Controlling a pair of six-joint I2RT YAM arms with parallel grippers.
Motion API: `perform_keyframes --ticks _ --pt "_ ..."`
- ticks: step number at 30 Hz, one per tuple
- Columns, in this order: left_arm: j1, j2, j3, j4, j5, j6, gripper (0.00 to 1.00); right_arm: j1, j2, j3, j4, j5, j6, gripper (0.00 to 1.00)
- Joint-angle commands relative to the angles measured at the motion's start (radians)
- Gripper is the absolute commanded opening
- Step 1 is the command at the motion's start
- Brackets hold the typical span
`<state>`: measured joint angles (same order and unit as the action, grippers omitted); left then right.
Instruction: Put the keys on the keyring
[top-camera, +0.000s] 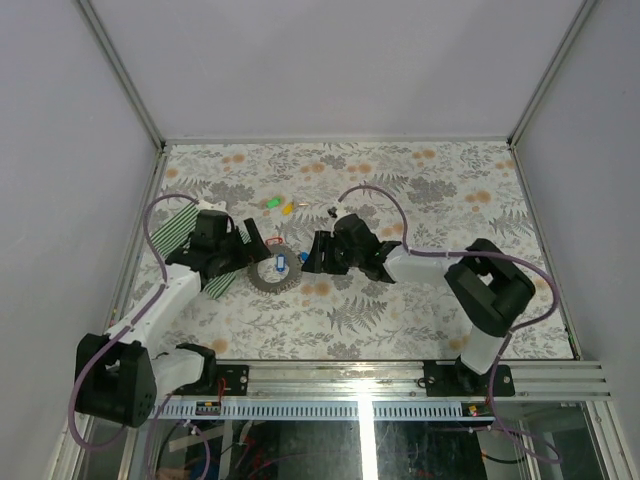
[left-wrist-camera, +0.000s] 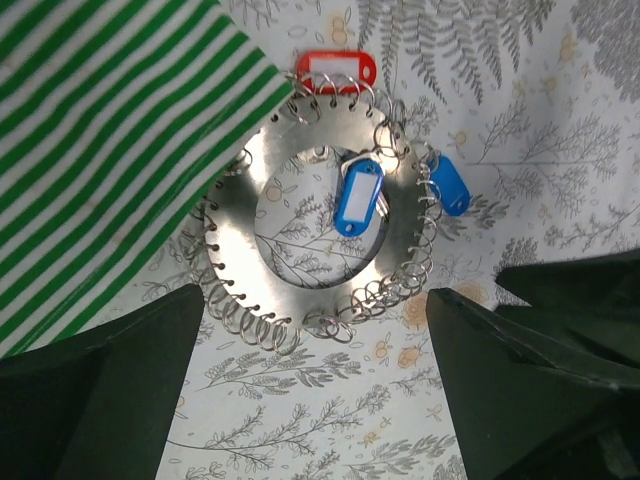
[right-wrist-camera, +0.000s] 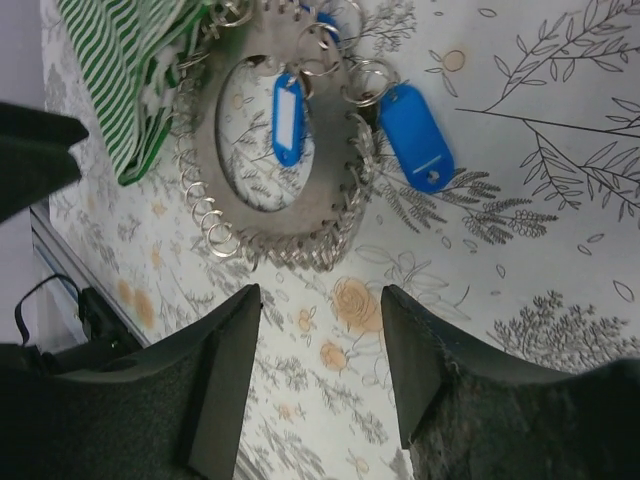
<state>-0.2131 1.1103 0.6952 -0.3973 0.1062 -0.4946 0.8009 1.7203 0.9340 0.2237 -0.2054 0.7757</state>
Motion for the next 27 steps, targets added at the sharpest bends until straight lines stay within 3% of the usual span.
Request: perform_keyframes --ticks 1,5,18,24,27 --pt "0.004 0.05 -0.014 0.054 0.091 -0.034 0.96 0.001 0.109 0.025 0.184 -0.005 0.152 0.56" --pt "0.001 0.087 -0.057 0.142 0.124 -0.092 0.96 0.003 0.174 0.013 0.25 0.01 0.213 0.56" --pt "-0.05 0.228 -0.095 0.175 -0.045 -0.16 1.0 0.003 0.316 0.047 0.35 -0.033 0.302 0.56" --pt "-0.099 0.296 -0.112 0.214 -0.046 -0.184 1.0 0.003 0.377 0.042 0.507 -0.106 0.351 0.57" --pt "-0.117 0.311 -0.112 0.219 -0.051 -0.184 1.0 0.003 0.384 0.031 0.56 -0.117 0.359 0.53"
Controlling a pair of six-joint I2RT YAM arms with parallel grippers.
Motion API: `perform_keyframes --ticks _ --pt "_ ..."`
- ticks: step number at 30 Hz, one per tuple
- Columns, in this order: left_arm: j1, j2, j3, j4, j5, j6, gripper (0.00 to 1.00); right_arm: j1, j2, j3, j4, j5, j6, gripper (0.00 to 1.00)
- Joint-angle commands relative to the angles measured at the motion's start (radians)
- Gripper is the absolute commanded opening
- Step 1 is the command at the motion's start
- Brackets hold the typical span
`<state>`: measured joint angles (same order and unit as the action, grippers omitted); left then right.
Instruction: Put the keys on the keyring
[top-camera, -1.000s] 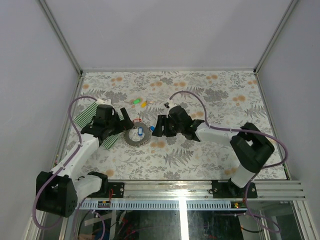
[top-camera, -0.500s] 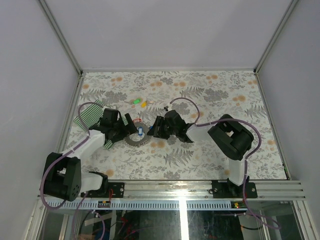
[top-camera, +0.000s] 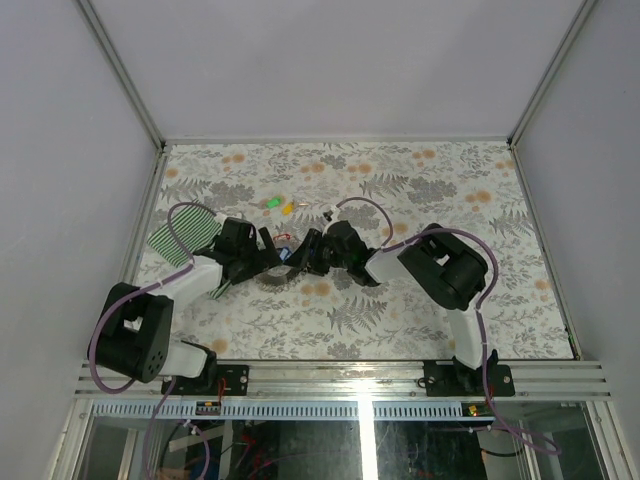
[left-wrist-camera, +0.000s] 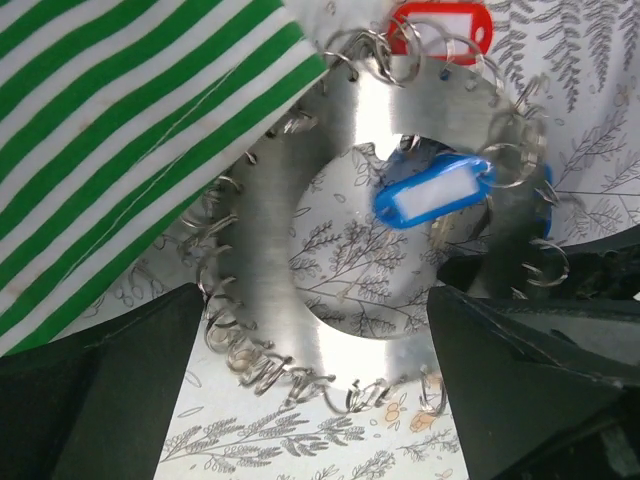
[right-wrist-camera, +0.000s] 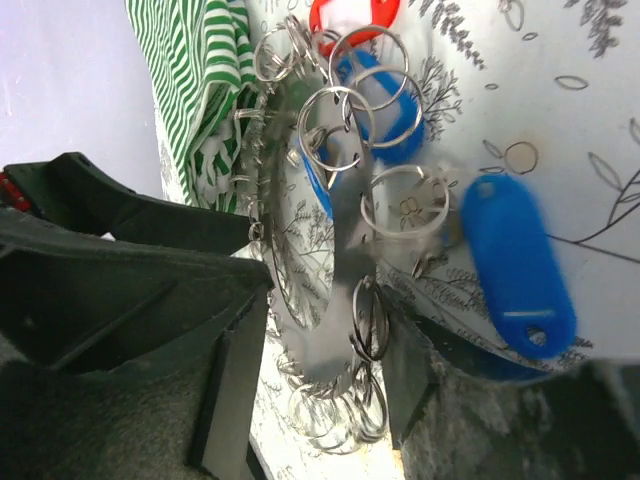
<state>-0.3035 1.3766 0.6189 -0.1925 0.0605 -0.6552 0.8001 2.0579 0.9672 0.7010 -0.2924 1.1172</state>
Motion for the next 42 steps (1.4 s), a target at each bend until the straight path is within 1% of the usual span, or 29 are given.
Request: perform_keyframes --ticks 1,8,11,13,16,19,23,25,31,35,39,42 --pt "-0.03 0.044 -0.034 0.014 -0.008 -0.024 1.0 0.004 0.046 -0.004 0.089 -0.03 0.016 0.49" --pt "-0.032 0.012 -0.018 -0.018 -0.028 -0.011 1.0 0.004 0.009 -0.024 0.135 -0.02 -0.024 0.19" --pt "-0.03 -0.062 0.001 -0.046 -0.041 0.005 1.0 0.004 -0.046 -0.041 0.119 0.003 -0.076 0.08" --pt "-0.031 -0.159 0.017 -0.07 -0.061 0.021 1.0 0.004 -0.091 -0.054 0.087 0.023 -0.125 0.0" --pt "-0.031 -0.351 0.045 -0.11 -0.119 0.054 1.0 0.003 -0.181 -0.081 0.0 0.065 -0.219 0.0" --pt "-0.03 -0.486 0.077 -0.147 -0.173 0.104 1.0 0.004 -0.291 -0.098 -0.11 0.119 -0.319 0.0" --pt "-0.029 -0.571 0.11 -0.188 -0.203 0.16 1.0 0.003 -0.442 -0.093 -0.274 0.167 -0.452 0.0" --pt "-0.029 -0.586 0.119 -0.197 -0.176 0.189 1.0 0.004 -0.508 -0.091 -0.341 0.167 -0.522 0.0" --pt "-0.029 -0.681 0.095 -0.122 -0.029 0.247 1.0 0.003 -0.751 -0.091 -0.553 0.198 -0.747 0.0" --pt "-0.029 -0.736 0.092 -0.019 0.17 0.294 0.97 0.002 -0.927 -0.072 -0.671 0.203 -0.845 0.0" --pt "-0.03 -0.74 0.116 0.08 0.356 0.303 0.94 0.002 -1.068 -0.057 -0.731 0.17 -0.872 0.0" --pt "-0.029 -0.714 0.149 0.142 0.457 0.284 0.87 0.003 -1.138 -0.046 -0.733 0.152 -0.82 0.0"
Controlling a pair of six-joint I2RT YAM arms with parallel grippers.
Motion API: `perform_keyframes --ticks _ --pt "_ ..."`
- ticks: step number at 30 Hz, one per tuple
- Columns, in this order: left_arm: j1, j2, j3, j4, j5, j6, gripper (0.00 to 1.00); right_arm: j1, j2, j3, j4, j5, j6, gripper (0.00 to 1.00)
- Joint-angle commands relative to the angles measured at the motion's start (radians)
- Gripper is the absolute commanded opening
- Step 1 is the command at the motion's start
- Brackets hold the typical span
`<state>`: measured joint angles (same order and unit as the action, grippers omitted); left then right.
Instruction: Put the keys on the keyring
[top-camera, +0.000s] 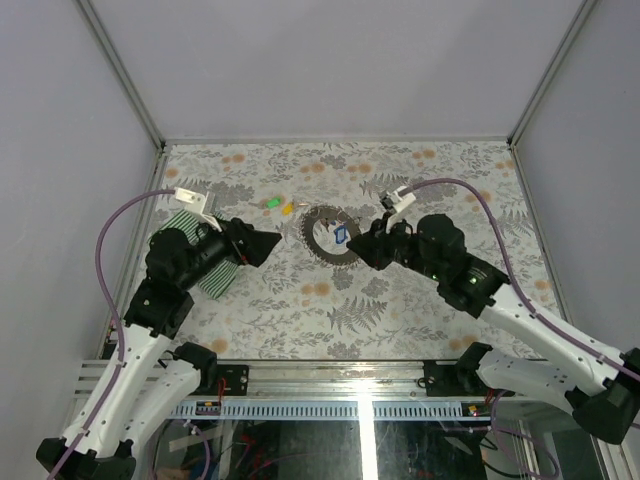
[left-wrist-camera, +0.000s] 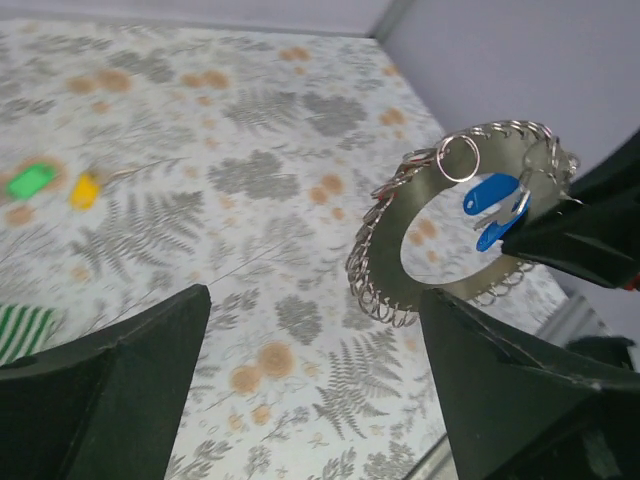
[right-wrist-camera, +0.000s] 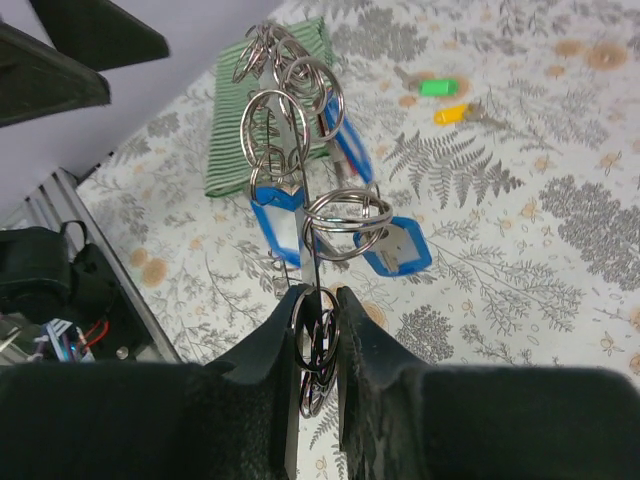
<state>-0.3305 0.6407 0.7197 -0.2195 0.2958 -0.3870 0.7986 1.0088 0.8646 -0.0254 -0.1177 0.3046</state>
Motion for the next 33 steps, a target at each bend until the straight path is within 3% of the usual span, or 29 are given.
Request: perform_keyframes --ticks 1,8,18,25,33 --pt "-0.002 0.032 0.06 0.189 0.249 0.007 0.85 0.005 -0.105 0.06 0.001 -0.023 0.022 0.0" --pt "-0.002 0.074 0.067 0.341 0.35 -0.078 0.84 0.005 -0.128 0.036 0.167 -0.112 0.246 0.0" --pt "-0.004 0.091 0.05 0.475 0.44 -0.149 0.79 0.004 -0.107 0.011 0.346 -0.194 0.42 0.0" --pt "-0.015 0.122 0.031 0.64 0.503 -0.253 0.62 0.004 -0.066 -0.023 0.474 -0.245 0.518 0.0" --pt "-0.025 0.122 0.047 0.662 0.507 -0.268 0.32 0.003 -0.071 -0.035 0.487 -0.243 0.521 0.0"
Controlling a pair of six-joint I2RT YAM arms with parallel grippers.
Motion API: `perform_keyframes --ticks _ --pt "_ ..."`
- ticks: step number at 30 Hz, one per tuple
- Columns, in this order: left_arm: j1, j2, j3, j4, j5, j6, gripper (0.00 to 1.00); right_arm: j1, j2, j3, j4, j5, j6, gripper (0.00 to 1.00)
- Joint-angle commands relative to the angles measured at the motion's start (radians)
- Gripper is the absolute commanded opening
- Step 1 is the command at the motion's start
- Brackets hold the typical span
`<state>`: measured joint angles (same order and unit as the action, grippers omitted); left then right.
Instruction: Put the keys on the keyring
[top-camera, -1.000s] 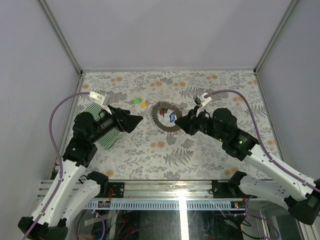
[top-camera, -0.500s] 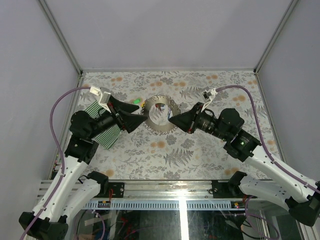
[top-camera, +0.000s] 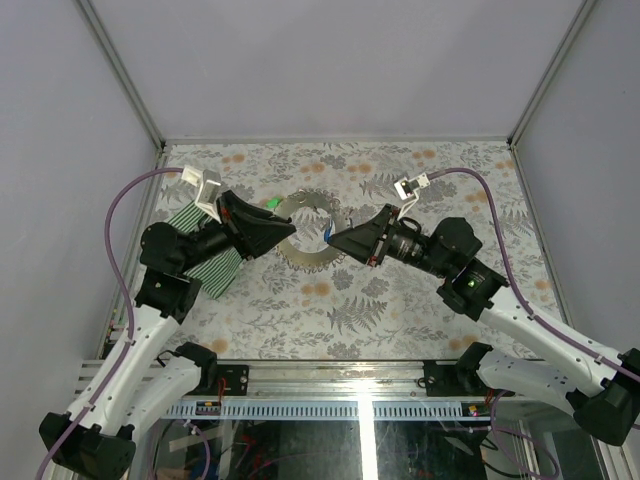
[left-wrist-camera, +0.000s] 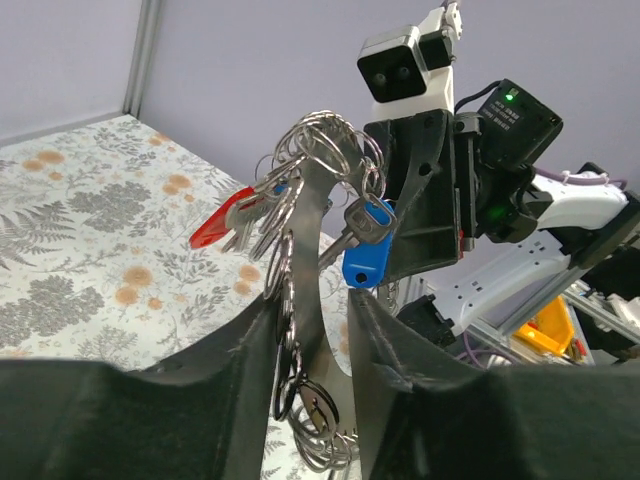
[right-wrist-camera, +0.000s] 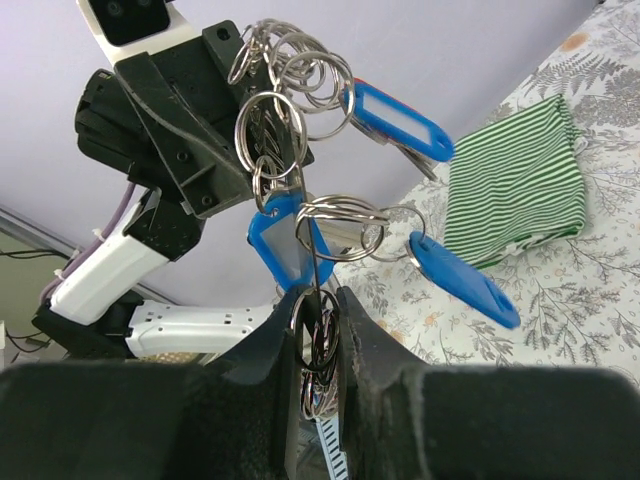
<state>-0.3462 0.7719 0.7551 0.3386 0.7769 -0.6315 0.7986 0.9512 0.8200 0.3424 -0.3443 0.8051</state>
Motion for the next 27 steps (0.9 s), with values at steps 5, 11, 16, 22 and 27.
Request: perform_keyframes --ticks 5,11,16,22,27 --pt "-0.01 -0.011 0.02 0.091 0.021 -0.026 0.11 0.005 -0.02 -0.001 0.127 -0.025 0.016 0.0" --pt "-0.01 -0.004 0.096 -0.056 0.017 0.054 0.0 0.005 -0.067 0.003 0.024 0.018 -0.081 0.23" --pt "-0.011 0.06 0.293 -0.471 -0.051 0.271 0.0 0.005 -0.178 0.061 -0.305 0.311 -0.27 0.64" --pt "-0.009 0.292 0.566 -0.945 -0.234 0.494 0.0 0.005 -0.316 0.077 -0.598 0.724 -0.361 0.81" --pt "-0.03 0.548 0.723 -1.204 -0.495 0.52 0.0 0.004 -0.345 0.069 -0.694 0.804 -0.348 0.81"
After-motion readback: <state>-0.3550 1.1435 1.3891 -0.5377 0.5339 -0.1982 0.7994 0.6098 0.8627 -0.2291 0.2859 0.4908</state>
